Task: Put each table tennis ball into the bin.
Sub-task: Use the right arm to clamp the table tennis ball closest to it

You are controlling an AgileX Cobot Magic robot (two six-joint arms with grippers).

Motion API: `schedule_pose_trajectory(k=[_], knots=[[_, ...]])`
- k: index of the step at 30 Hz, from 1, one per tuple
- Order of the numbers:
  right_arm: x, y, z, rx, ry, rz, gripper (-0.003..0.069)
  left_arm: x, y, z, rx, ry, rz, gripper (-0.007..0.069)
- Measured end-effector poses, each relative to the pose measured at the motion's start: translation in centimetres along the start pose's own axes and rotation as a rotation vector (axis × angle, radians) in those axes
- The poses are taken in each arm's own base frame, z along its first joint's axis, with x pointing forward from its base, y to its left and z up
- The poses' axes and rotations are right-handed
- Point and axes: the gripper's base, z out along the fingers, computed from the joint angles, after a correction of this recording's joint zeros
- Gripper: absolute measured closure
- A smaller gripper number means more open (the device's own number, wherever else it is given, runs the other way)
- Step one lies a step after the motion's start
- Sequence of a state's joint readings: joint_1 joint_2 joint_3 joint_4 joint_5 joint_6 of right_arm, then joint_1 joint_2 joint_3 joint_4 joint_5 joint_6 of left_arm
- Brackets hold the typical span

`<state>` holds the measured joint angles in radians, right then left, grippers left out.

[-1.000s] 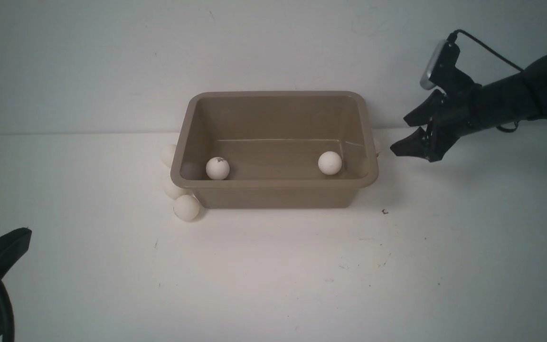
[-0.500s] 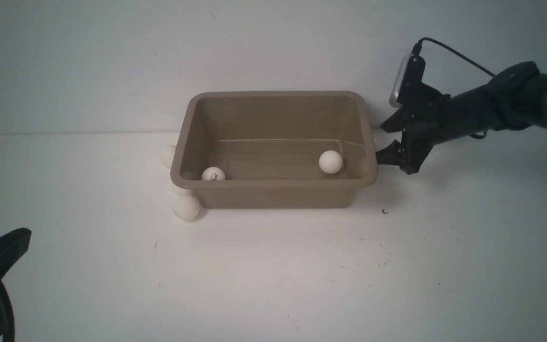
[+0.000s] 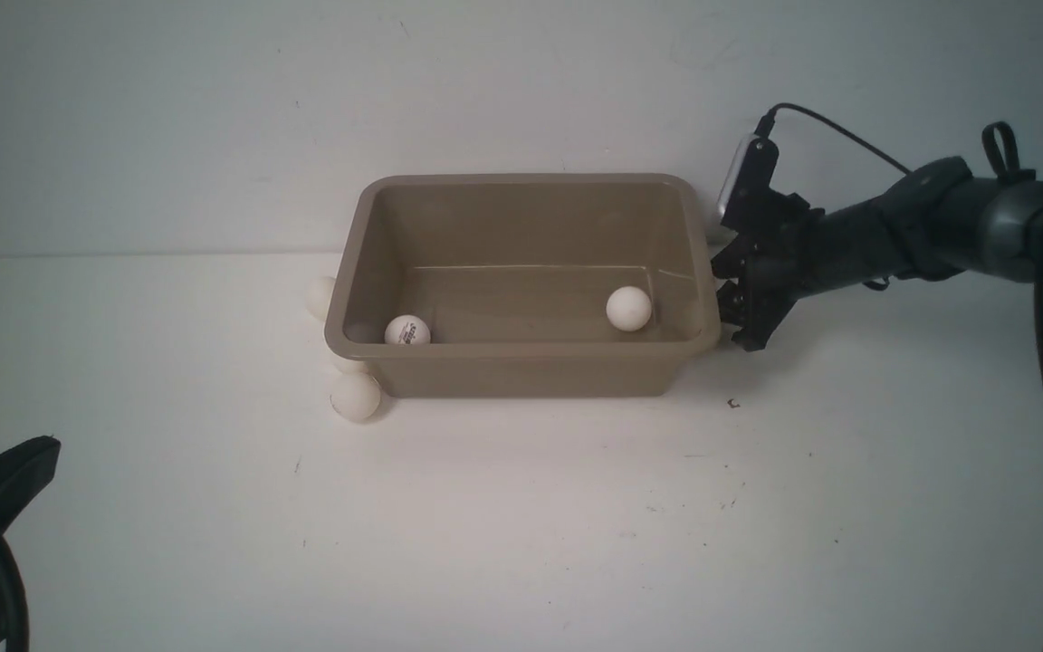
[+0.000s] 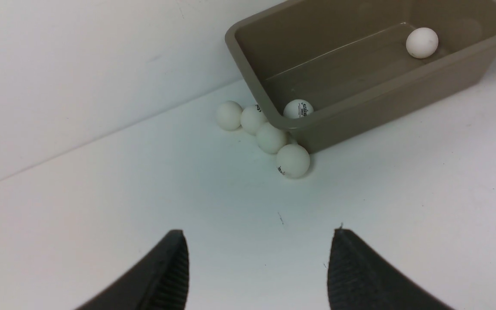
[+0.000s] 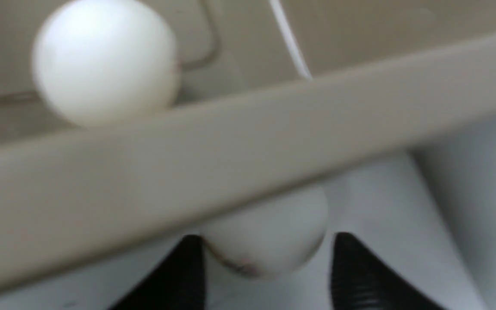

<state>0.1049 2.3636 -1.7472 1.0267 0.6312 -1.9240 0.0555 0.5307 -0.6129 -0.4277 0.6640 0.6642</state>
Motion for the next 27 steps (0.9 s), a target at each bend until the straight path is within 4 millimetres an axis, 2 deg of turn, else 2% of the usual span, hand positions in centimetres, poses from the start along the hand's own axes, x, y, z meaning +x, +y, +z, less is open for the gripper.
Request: schedule_pose_trajectory(k=[5, 8, 15, 21, 23, 27], knots=[[0.0, -0.7, 0.0, 0.074, -0.003, 0.022, 0.061, 0.0, 0.0, 0.0, 0.004, 0.005, 0.0, 0.023], [0.1, -0.8, 0.0, 0.092, 0.007, 0.016, 0.0659, 0.1, -0.1, 0.0, 0.006, 0.008, 0.0, 0.023], [-0.8, -1.9, -1.8, 0.129, -0.002, -0.006, 0.0673, 0.1, -0.1, 0.0, 0.007, 0.008, 0.0, 0.023], [-0.3, -2.3, -2.3, 0.117, -0.014, 0.017, 0.0672, 0.1, -0.1, 0.0, 0.006, 0.009, 0.002, 0.023], [-0.3, -2.2, -2.3, 0.095, -0.023, 0.018, 0.0661, 0.1, -0.1, 0.0, 0.006, 0.009, 0.002, 0.023], [-0.4, -1.5, -2.3, 0.022, -0.042, -0.002, 0.0579, 0.1, -0.1, 0.0, 0.006, 0.009, 0.002, 0.023]])
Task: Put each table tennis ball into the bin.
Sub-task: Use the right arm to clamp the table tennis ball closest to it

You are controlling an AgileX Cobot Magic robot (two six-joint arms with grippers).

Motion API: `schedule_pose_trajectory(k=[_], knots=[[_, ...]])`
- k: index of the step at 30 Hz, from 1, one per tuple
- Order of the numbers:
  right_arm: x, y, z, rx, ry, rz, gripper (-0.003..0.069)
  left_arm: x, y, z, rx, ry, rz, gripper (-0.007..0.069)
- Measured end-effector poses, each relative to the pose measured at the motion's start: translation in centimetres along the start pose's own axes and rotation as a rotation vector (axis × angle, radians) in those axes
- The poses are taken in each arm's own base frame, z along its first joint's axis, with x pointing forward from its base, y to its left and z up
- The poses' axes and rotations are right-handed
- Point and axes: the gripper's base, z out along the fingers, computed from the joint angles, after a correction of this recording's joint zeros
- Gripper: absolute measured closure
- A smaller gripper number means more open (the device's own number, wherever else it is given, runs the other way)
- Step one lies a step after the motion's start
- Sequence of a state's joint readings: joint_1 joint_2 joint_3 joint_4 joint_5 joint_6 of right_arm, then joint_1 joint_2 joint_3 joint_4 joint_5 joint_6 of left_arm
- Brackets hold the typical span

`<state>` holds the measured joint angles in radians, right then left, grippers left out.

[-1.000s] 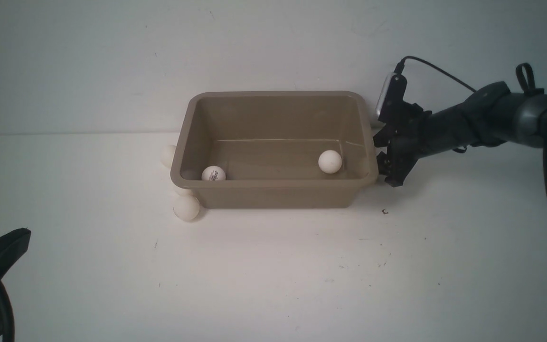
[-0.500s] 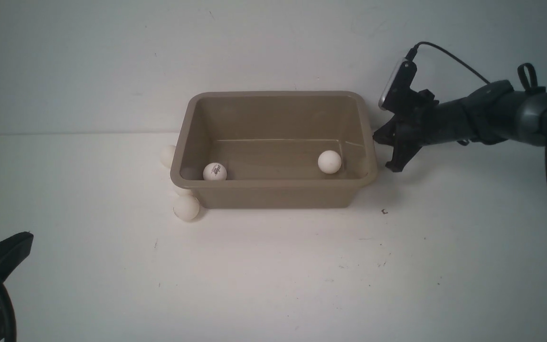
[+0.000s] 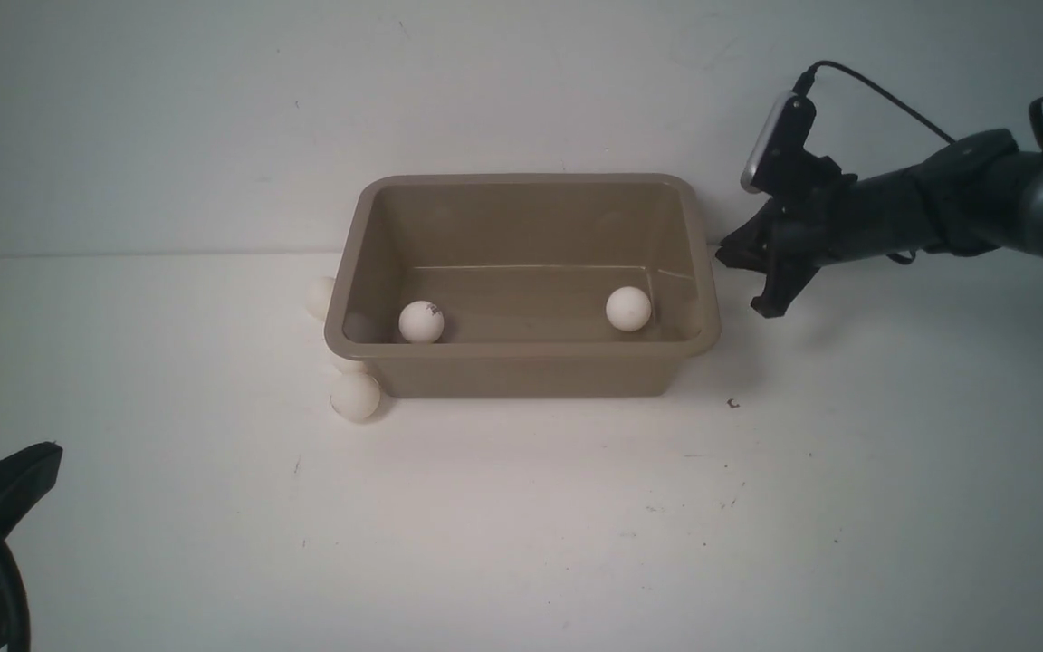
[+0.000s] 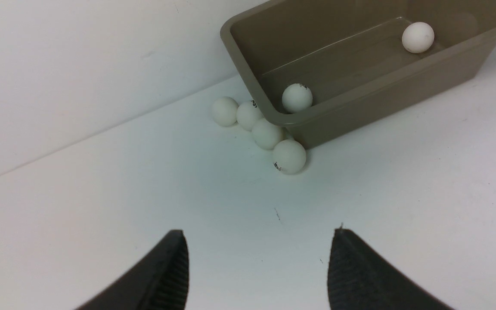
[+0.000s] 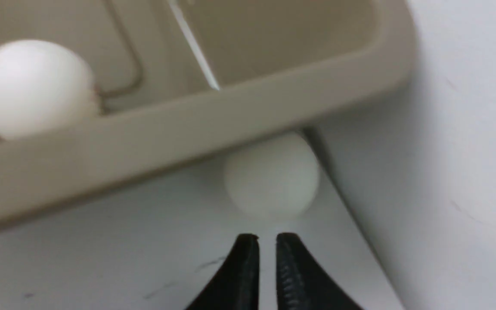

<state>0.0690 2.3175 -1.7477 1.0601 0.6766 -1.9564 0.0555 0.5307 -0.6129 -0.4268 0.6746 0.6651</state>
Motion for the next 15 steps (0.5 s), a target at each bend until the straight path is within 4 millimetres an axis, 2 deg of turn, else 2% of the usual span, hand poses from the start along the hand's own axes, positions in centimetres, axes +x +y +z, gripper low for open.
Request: schedule_pose_trajectory(k=[6, 8, 11, 15], knots=[[0.07, 0.31, -0.01, -0.035, 0.007, -0.029, 0.0327, 0.02, -0.02, 0.0, 0.002, 0.003, 0.0, 0.023], [0.07, 0.35, -0.01, -0.039, 0.008, -0.03, 0.0265, 0.06, -0.05, 0.0, 0.005, 0.007, 0.0, 0.023], [0.07, 0.36, -0.01, -0.04, 0.007, -0.032, 0.0189, 0.17, -0.14, 0.0, 0.015, 0.019, 0.0, 0.023], [0.38, 0.53, 0.29, -0.047, 0.013, -0.04, 0.0158, 0.24, -0.19, -0.01, 0.021, 0.027, 0.0, 0.023]])
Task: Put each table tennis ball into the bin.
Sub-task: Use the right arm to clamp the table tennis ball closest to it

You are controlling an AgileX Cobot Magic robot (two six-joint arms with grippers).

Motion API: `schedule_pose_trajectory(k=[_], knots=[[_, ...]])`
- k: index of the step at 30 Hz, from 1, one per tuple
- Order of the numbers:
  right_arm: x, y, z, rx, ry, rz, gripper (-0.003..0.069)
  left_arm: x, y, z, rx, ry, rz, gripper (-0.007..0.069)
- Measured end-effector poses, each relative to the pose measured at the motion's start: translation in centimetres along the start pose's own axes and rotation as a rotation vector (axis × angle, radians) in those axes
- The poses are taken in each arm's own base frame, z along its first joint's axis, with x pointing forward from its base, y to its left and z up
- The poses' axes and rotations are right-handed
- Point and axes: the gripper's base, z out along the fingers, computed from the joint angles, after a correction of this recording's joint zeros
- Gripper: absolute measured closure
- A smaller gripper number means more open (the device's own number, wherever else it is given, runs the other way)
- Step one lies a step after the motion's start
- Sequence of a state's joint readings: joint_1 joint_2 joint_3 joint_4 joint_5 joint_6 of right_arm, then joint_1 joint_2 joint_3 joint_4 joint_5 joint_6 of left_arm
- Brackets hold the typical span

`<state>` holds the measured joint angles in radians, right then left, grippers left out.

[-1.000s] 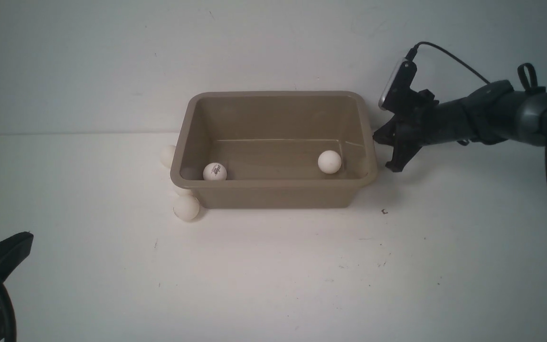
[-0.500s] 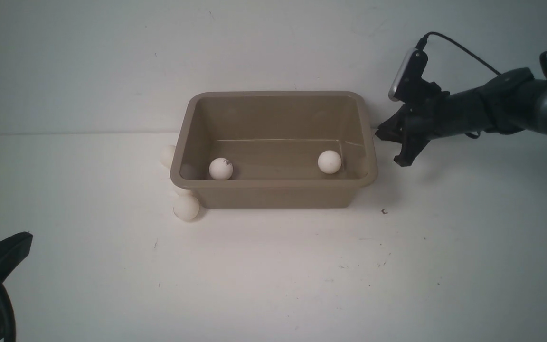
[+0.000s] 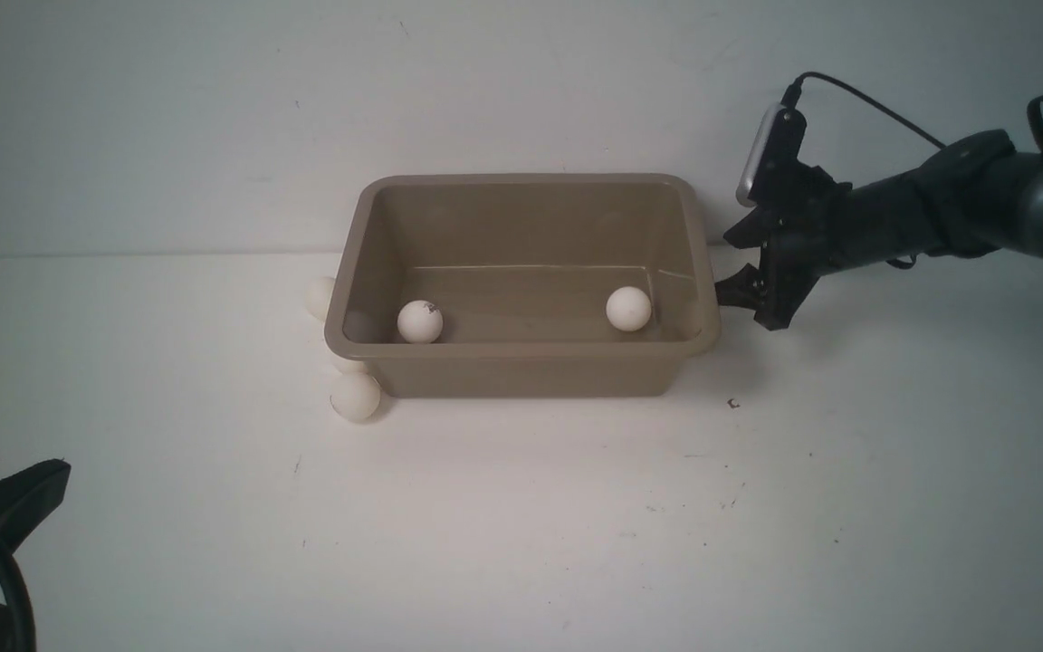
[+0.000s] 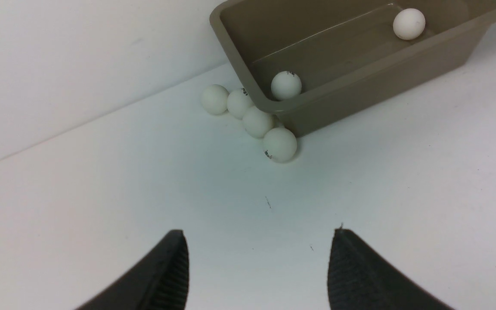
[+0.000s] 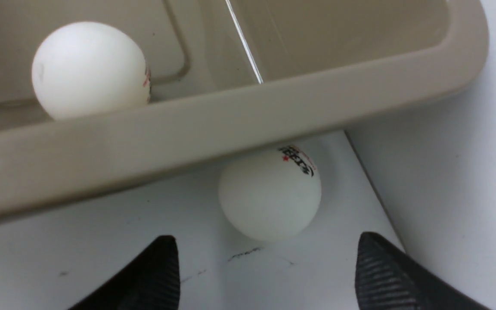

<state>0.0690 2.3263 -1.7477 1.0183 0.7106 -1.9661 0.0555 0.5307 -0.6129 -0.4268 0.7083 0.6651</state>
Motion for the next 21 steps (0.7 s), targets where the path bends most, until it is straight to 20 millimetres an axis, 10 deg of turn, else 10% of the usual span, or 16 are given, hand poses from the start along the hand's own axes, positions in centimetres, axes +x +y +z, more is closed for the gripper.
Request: schedule_pose_trajectory(k=[21], knots=[[-0.59, 0.71, 0.85, -0.028, -0.064, 0.006, 0.0156, 0.03, -0.02, 0.0, 0.003, 0.003, 0.0, 0.023]])
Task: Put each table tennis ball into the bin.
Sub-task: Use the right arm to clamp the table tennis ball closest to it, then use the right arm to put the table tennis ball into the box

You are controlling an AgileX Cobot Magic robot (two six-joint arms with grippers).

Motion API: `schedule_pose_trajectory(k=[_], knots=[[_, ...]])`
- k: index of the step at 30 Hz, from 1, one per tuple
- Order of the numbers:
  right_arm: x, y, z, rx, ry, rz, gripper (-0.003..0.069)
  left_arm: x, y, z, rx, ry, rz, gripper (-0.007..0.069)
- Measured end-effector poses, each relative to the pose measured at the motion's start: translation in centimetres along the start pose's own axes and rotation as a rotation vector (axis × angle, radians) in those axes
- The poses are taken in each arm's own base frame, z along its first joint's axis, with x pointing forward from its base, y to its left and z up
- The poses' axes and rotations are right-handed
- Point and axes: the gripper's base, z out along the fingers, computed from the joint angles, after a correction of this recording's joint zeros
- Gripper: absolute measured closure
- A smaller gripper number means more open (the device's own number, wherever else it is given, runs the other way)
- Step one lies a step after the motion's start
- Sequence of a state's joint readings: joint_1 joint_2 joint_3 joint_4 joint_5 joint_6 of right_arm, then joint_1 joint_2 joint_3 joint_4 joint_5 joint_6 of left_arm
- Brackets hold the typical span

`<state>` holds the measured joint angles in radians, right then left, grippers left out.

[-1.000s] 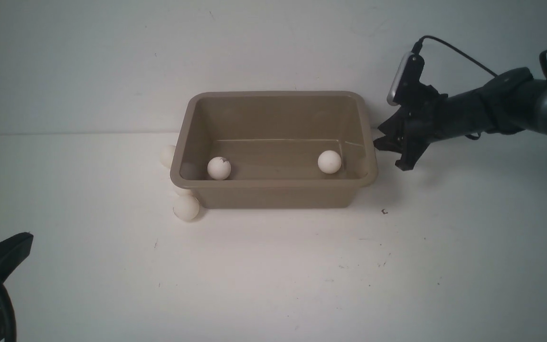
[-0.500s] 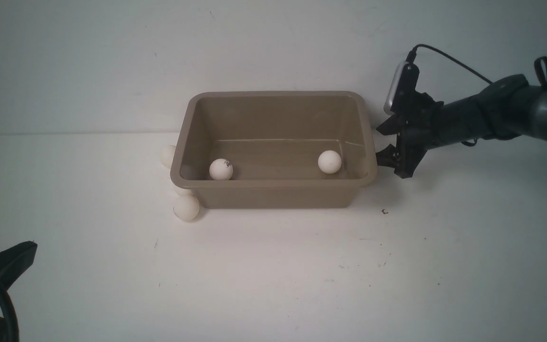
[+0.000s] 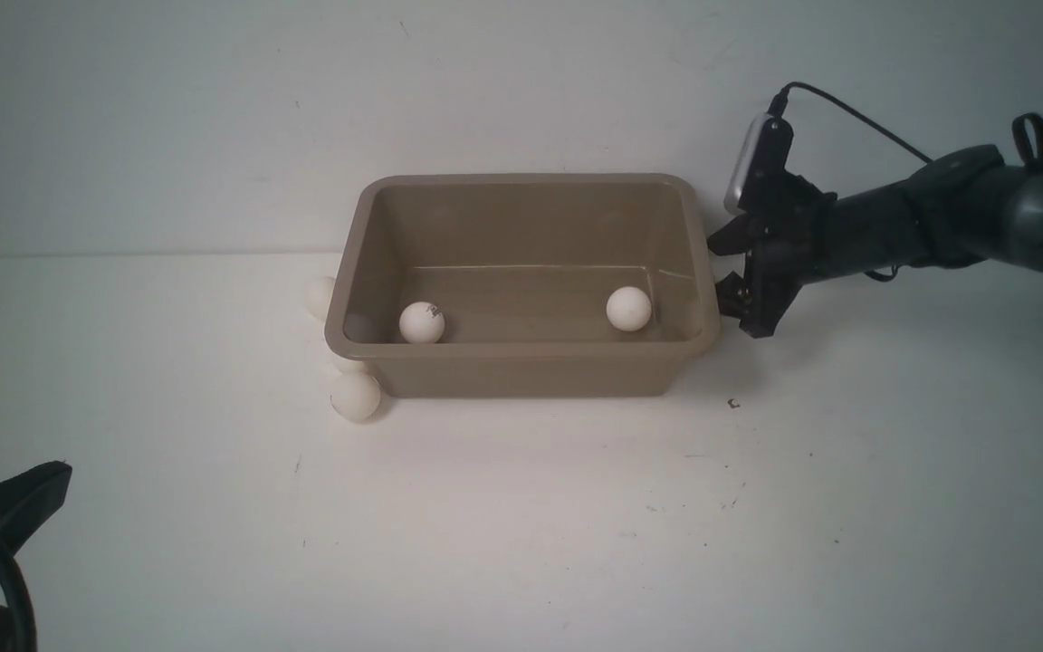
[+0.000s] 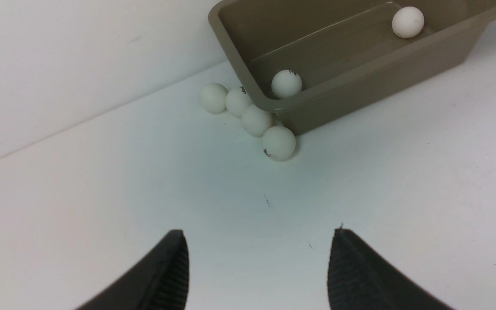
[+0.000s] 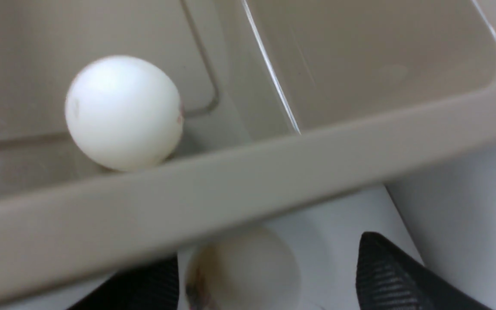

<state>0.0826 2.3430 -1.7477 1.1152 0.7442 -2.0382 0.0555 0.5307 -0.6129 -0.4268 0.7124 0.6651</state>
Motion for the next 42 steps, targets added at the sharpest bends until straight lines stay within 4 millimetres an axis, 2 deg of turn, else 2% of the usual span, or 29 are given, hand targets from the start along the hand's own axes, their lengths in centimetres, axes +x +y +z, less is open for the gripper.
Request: schedule_pose_trajectory(k=[7, 12, 19, 23, 28, 31, 37, 38, 39, 40, 42], knots=[[-0.1, 0.4, 0.6, -0.006, 0.013, 0.017, 0.0191, 0.0, 0.0, 0.0, 0.001, 0.001, 0.0, 0.023], [1.5, 0.8, 0.8, -0.05, 0.085, 0.057, 0.0225, 0.1, -0.1, 0.0, 0.006, 0.007, 0.0, 0.023], [3.2, -0.1, -0.5, -0.063, 0.116, 0.146, 0.0234, 0.1, -0.1, 0.0, 0.01, 0.012, 0.0, 0.023], [4.2, -0.5, -1.2, -0.066, 0.128, 0.186, 0.0295, 0.1, -0.1, 0.0, 0.01, 0.013, 0.0, 0.023], [4.3, -0.7, -1.5, -0.059, 0.127, 0.188, 0.0295, 0.1, -0.1, 0.0, 0.01, 0.013, 0.0, 0.023], [4.0, -0.9, -2.0, -0.051, 0.123, 0.171, 0.0295, 0.1, -0.1, 0.0, 0.01, 0.013, 0.0, 0.023], [0.7, -2.5, -5.4, 0.009, 0.073, 0.122, 0.0295, 0.1, -0.1, 0.0, 0.01, 0.013, 0.0, 0.023], [-0.9, -3.0, -6.9, 0.029, 0.044, 0.113, 0.0295, 0.1, -0.1, 0.0, 0.01, 0.013, 0.0, 0.023], [-1.0, -2.9, -6.9, 0.027, 0.041, 0.118, 0.0295, 0.1, -0.1, 0.0, 0.01, 0.013, 0.0, 0.023], [-2.5, -3.2, -8.2, 0.034, 0.004, 0.122, 0.0295, 0.1, -0.1, 0.0, 0.01, 0.013, 0.0, 0.023], [-4.3, -3.0, -9.3, 0.014, -0.055, 0.137, 0.0295, 0.1, -0.1, 0.0, 0.01, 0.013, 0.0, 0.023]])
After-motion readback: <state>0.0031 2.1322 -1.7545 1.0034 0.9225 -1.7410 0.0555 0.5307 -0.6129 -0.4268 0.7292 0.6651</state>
